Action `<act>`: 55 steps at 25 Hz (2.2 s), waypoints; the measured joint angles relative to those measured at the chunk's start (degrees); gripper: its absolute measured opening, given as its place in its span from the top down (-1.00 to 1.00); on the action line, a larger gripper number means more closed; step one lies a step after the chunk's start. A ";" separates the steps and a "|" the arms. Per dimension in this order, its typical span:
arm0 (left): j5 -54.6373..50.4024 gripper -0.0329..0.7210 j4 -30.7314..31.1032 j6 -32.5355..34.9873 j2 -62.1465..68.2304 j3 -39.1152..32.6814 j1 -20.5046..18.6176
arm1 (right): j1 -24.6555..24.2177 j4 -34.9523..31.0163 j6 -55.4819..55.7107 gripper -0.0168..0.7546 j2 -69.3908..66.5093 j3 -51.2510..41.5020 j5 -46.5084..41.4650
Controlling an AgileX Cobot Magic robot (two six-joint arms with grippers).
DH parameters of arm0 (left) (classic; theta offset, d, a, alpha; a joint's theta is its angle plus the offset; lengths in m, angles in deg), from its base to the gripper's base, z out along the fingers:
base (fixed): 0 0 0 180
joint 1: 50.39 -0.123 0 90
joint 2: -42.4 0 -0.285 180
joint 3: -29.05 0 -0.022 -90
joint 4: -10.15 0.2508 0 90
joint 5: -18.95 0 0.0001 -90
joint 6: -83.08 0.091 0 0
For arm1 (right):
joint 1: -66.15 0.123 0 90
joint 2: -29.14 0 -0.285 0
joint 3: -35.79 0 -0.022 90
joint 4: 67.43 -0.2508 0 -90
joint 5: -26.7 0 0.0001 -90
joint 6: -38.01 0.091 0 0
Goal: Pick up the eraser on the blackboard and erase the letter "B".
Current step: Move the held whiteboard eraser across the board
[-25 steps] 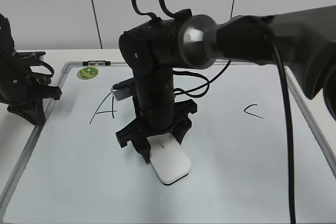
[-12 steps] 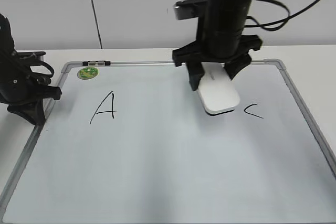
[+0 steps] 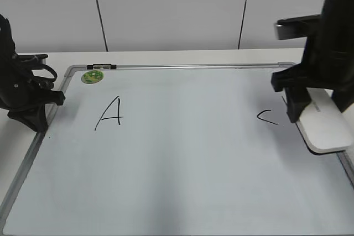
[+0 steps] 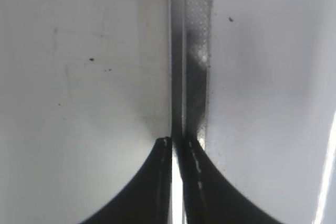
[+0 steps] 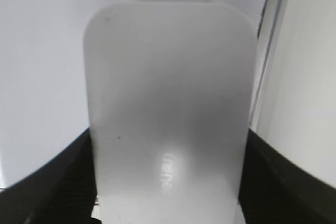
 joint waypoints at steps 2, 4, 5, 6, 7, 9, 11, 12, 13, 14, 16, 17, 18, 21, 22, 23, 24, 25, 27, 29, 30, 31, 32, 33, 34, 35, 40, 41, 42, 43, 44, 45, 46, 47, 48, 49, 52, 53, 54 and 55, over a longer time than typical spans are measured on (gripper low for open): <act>0.00 0.81 0.00 0.00 0.00 0.00 0.00 | -2.59 -1.32 -0.85 -0.40 1.20 -2.10 0.00; 0.00 0.81 0.00 0.00 0.00 0.00 0.00 | -4.91 -3.22 -2.79 -0.40 1.57 -2.95 0.00; 0.00 0.81 0.00 0.00 0.00 0.00 0.00 | -5.93 -4.18 -3.92 -0.40 1.66 -3.08 0.00; 0.00 0.81 -0.11 0.00 0.00 0.00 0.00 | -7.11 -5.51 -5.45 -0.40 1.66 -3.20 0.00; 0.00 0.81 -0.19 0.00 0.00 0.00 0.00 | -8.50 -6.64 -6.74 -0.40 1.66 -3.20 0.11; 0.00 0.81 -0.23 0.00 0.00 0.00 0.00 | -10.71 -8.73 -9.05 -0.40 1.38 -3.20 0.66; 0.00 0.81 -0.23 0.00 0.00 0.00 0.00 | -13.64 -11.58 -11.76 -0.40 0.11 -3.20 1.33; 0.00 0.81 -0.23 0.00 0.00 0.00 0.00 | -14.82 -12.93 -13.07 -0.40 -0.69 -3.20 1.62; 0.00 0.81 -0.23 0.00 0.00 0.00 0.00 | -16.17 -14.50 -15.00 -0.40 -1.94 -3.20 2.07; 0.00 0.81 -0.23 0.00 0.00 0.00 0.00 | -16.78 -15.14 -15.72 -0.40 -3.02 -3.20 2.51; 0.00 0.81 -0.23 0.00 0.00 0.00 0.00 | -17.38 -15.25 -16.42 -0.40 -4.62 -3.20 3.56; 0.00 0.81 -0.23 0.00 0.00 0.00 0.00 | -17.36 -15.25 -16.65 -0.40 -5.35 -3.20 3.98; 0.00 0.81 -0.32 0.00 0.00 0.00 0.00 | -17.36 -15.14 -16.87 -0.40 -5.79 -3.08 4.23; 0.00 0.81 -0.32 0.00 0.00 0.00 0.00 | -17.36 -15.14 -17.12 -0.40 -6.80 -2.85 4.50; 0.00 0.81 -0.32 0.00 0.00 0.00 0.00 | -17.36 -15.14 -17.12 -0.40 -6.79 -2.85 4.50; 0.00 0.81 -0.35 0.00 0.00 0.00 0.00 | -17.36 -15.14 -17.12 -0.40 -6.79 -2.85 4.60; 0.00 0.81 -0.35 0.00 0.00 0.00 0.00 | -17.36 -15.14 -17.12 -0.40 -6.83 -2.85 4.60; 0.00 0.81 -0.44 0.00 0.00 0.00 0.00 | -17.36 -15.14 -17.12 -0.40 -6.83 -2.85 4.60; 0.00 0.81 -0.44 0.00 0.00 0.00 0.00 | -17.36 -15.14 -17.12 -0.40 -6.92 -2.85 5.56; 0.00 0.81 -0.44 0.00 0.00 0.00 0.00 | -17.36 -15.14 -17.12 -0.40 -7.18 -2.85 7.62; 0.00 0.81 -0.44 0.00 0.00 0.00 0.00 | -17.36 -15.14 -17.12 -0.40 -7.32 -2.85 8.43; 0.00 0.81 -0.44 0.00 0.00 0.00 0.00 | -17.36 -15.14 -17.12 -0.40 -7.32 -2.85 8.43; 0.00 0.81 -0.44 0.00 0.00 0.00 0.00 | -17.36 -15.04 -17.12 -0.40 -8.02 -2.85 9.93; 0.00 0.81 -0.44 0.00 0.00 0.00 0.00 | -17.36 -15.04 -17.12 -0.40 -8.31 -2.84 10.48; 0.00 0.81 -0.44 0.00 0.00 0.00 0.00 | -17.36 -15.04 -17.12 -0.40 -9.04 -2.73 10.88; 0.00 0.81 -0.44 0.00 0.00 0.00 0.00 | -17.36 -15.04 -17.22 -0.40 -9.73 -2.61 11.02; 0.00 0.81 -0.44 0.00 0.00 0.00 0.00 | -17.36 -12.56 -17.20 -0.40 -13.58 1.15 10.00; 0.00 0.81 -0.44 0.00 0.00 0.00 0.00 | -17.36 -11.99 -17.25 -0.40 -14.03 2.11 9.61; 0.00 0.81 -0.44 0.00 0.00 0.00 0.00 | -17.36 -11.28 -17.25 -0.40 -14.78 3.40 9.11; 0.00 0.81 -0.44 0.00 0.00 0.00 0.00 | -17.36 -11.09 -17.25 -0.40 -14.91 4.05 8.89; 0.00 0.81 -0.44 0.00 0.00 0.00 0.00 | -17.36 -10.87 -17.34 -0.40 -15.27 5.08 8.72; 0.00 0.81 -0.44 0.00 0.00 0.00 0.00 | -17.36 -10.75 -17.34 -0.40 -15.43 5.71 8.72; 0.00 0.81 -0.44 0.00 0.00 0.00 0.00 | -17.36 -10.66 -17.38 -0.40 -15.81 6.32 8.69; 0.00 0.81 -0.44 0.00 0.00 0.00 0.00 | -17.36 -10.66 -17.47 -0.40 -15.98 6.87 8.47; 0.00 0.81 -0.44 0.00 0.00 0.00 0.00 | -17.36 -10.66 -17.51 -0.40 -16.54 7.29 8.06; 0.00 0.81 -0.44 0.00 0.00 0.00 0.00 | -17.36 -10.66 -17.51 -0.40 -16.86 7.53 7.78; 0.00 0.81 -0.44 0.00 0.00 0.00 0.00 | -17.36 -10.66 -17.62 -0.40 -18.56 8.18 6.62; 0.00 0.81 -0.44 0.00 0.00 0.00 0.00 | -17.36 -10.66 -17.62 -0.40 -19.00 8.18 6.54; 0.00 0.81 -0.44 0.00 0.00 0.00 0.00 | -17.36 -10.55 -17.62 -0.40 -19.31 8.18 6.38; 0.00 0.81 -0.44 0.00 0.00 0.00 0.00 | -17.36 -10.55 -17.67 -0.40 -19.51 8.18 6.39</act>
